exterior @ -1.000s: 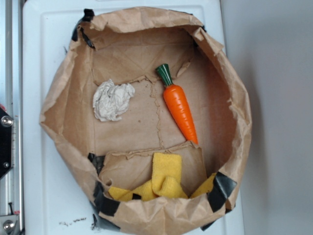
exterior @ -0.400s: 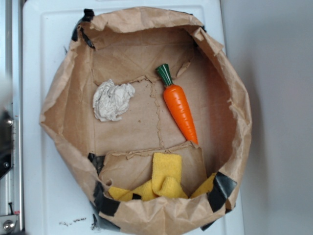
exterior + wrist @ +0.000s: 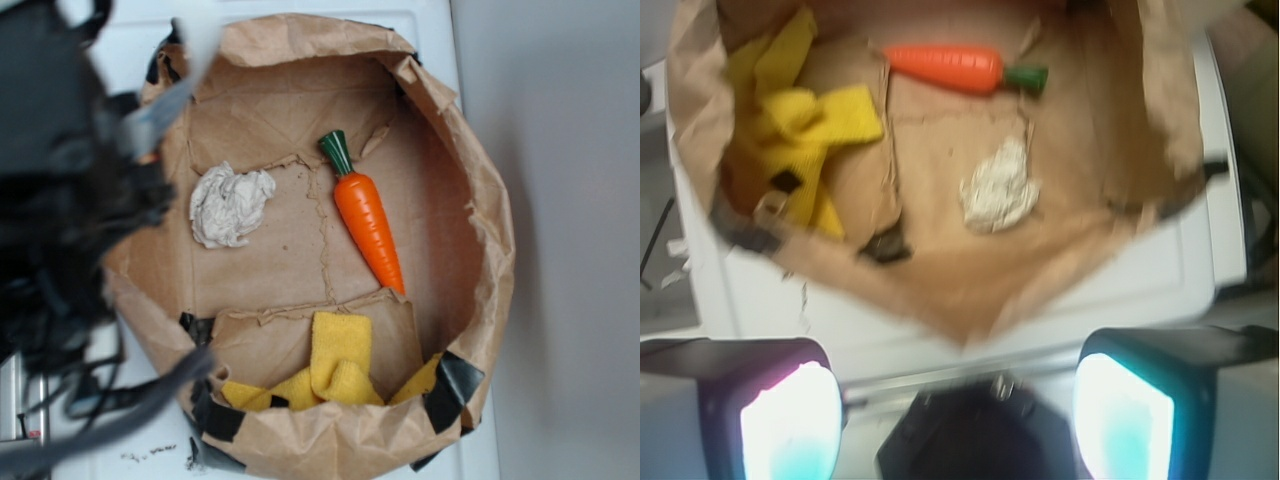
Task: Grab the white paper.
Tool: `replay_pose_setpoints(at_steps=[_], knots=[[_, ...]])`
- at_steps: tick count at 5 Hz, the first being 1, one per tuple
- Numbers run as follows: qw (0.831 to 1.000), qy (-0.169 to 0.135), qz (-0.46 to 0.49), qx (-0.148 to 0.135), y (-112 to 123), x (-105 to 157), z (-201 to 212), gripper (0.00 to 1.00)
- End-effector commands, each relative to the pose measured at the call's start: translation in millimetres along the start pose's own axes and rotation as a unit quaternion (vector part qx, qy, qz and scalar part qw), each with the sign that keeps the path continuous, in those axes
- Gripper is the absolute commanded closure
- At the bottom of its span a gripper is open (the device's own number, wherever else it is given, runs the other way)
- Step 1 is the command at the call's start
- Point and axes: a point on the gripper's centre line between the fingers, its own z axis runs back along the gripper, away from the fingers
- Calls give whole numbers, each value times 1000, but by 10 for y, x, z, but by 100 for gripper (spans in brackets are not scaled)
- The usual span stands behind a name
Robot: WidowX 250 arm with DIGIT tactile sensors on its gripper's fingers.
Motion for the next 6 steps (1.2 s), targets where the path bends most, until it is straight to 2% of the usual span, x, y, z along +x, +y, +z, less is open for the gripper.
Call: replay_pose_setpoints(at_steps=[1,5,6], knots=[[999,-46,-19,1,374,495,-174,0],[999,-46,-19,1,374,495,-174,0],[996,-88,7,10,391,395,-224,0]])
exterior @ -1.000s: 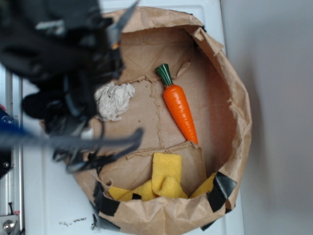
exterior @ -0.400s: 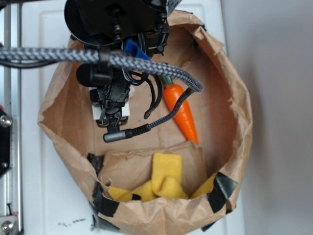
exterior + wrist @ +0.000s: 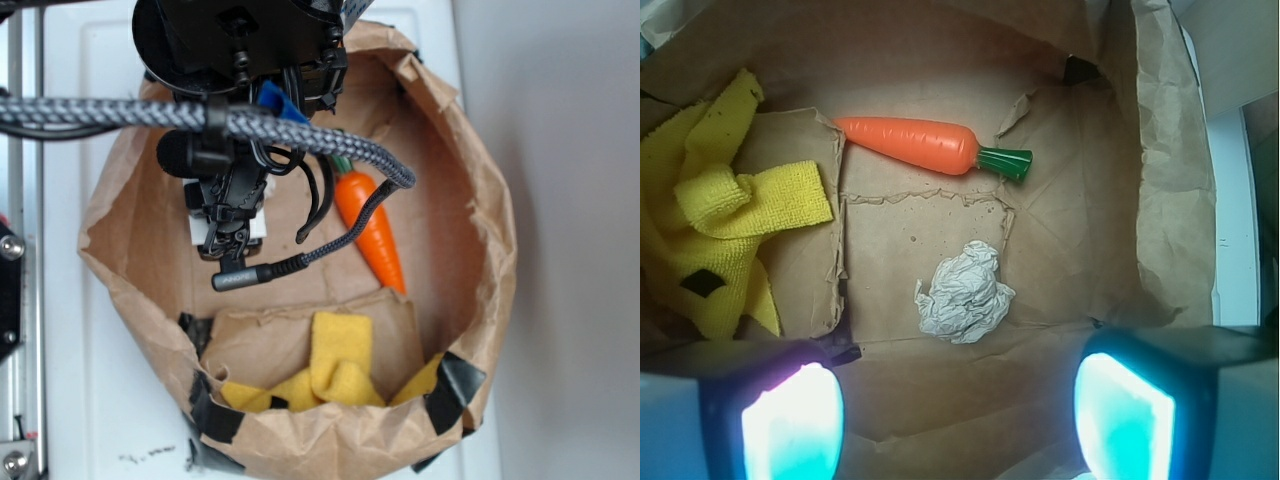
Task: Grab the white paper.
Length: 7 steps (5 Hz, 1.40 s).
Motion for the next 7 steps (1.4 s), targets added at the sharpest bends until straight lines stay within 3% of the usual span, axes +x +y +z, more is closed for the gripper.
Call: replay_pose_setpoints(at_steps=[1,3,4,6,7], knots=[[994,-100,32,30,45,-11,52,0],[989,-118,36,83,-158,209,-326,0],[989,-110,39,92,-118,291,-495,0],[992,-103,6,68,-7,152,-664,0],[991,-106,7,86,-3,48,-705,0]])
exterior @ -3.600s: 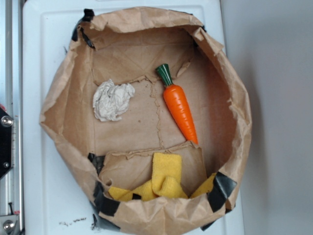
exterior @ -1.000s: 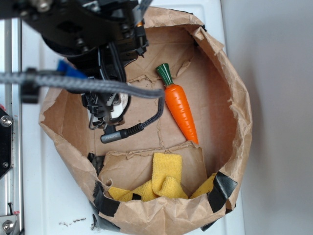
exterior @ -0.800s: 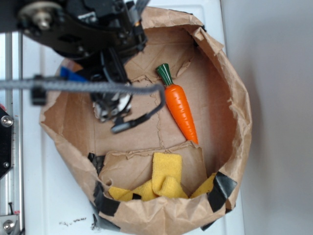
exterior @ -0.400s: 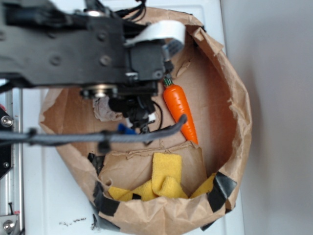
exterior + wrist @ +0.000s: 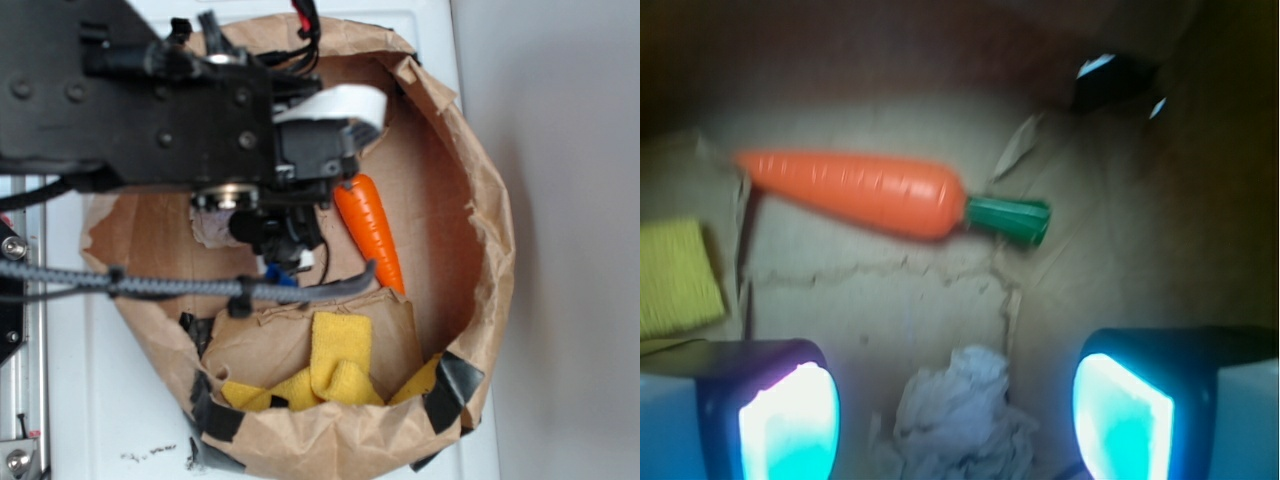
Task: Grab the white paper.
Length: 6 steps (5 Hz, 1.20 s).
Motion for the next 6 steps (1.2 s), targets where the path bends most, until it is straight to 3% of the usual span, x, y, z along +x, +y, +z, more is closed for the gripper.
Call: replay_pose_setpoints(at_steps=[1,2,4,6], knots=[[999,-33,2,20,104,-115,91,0],[999,-24,-6,24,97,-150,13,0],[999,-32,17,3,-112,-211,-227,0],[999,-30,24,33,-263,-264,-460,0]])
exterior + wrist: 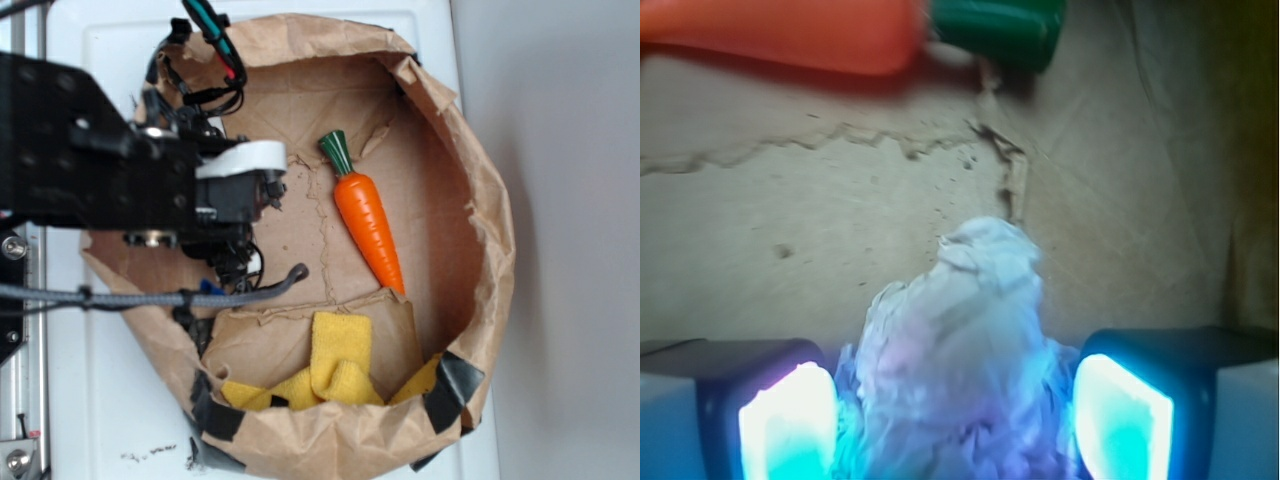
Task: Grab the white paper.
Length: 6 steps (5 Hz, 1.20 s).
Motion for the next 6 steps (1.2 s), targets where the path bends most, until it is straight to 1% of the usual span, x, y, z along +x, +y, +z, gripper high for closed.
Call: replay_pose_setpoints(at_steps=[1,2,4,5,6], knots=[[999,-14,-1,33,-51,-12,-6,54],[999,-17,13,44,-13,-19,36,100],[998,-25,22,44,41,-18,181,100],[999,-19,32,29,102,43,548,100],[999,-4,41,12,182,241,939,100]])
